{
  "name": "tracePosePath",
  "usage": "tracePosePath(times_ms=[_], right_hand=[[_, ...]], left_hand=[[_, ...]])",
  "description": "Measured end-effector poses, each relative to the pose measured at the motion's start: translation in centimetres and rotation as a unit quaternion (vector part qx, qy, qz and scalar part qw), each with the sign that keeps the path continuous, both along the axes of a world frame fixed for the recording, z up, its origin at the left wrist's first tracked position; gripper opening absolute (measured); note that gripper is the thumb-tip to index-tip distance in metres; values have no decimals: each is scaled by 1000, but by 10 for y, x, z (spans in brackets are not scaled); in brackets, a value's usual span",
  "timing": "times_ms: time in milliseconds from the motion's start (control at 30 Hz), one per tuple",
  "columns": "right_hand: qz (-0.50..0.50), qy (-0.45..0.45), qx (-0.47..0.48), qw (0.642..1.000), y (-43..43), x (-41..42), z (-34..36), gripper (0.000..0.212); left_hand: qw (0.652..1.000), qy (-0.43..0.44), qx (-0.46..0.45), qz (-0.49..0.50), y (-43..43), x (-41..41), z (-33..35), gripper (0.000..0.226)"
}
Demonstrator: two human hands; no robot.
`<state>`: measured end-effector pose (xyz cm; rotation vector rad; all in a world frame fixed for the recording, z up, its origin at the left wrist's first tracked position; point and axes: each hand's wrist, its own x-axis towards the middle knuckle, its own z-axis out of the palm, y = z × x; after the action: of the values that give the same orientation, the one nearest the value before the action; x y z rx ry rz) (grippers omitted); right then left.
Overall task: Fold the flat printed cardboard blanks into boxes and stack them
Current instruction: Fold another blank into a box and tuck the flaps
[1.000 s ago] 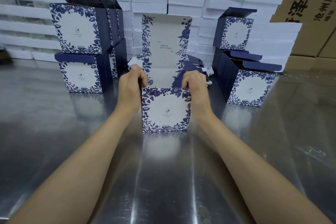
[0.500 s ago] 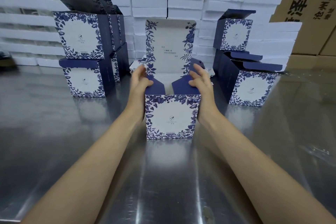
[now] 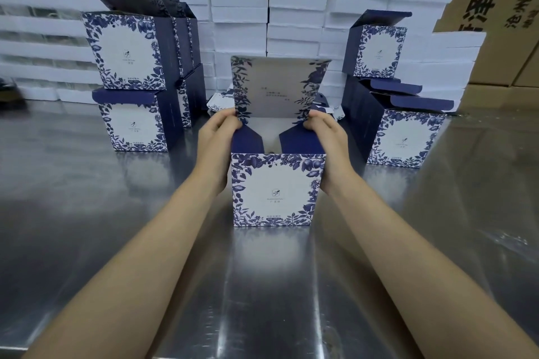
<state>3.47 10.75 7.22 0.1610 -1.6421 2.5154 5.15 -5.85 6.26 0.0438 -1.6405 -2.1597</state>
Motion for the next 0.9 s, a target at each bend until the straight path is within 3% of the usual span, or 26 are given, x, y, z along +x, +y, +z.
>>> tracePosePath(times_ms=[200,500,567,700,800,900], right_hand=[[8,27,-8,1000,0,2,-8,14],[-17,72,58,996,2,-7,-11,13],[-27,85,73,993,3,-9,-13,13],[-31,108,143,983,7,-12,-15,21],[-18,87,153,984,7,-16,-15,32],[-12,86,121,989,8,-23,-19,31]], left_hand=[[1000,23,-3,18,6,0,-2,24],[981,106,-156,47,-1,-4,-8,19],[981,106,-160,21,-3,-7,-14,27],[992,56,-74,-89,-7,-10,-17,53],[987,37,-113,-108,-8,-10,-17,54],[979,74,-152,-116,-10,-10,-17,59]])
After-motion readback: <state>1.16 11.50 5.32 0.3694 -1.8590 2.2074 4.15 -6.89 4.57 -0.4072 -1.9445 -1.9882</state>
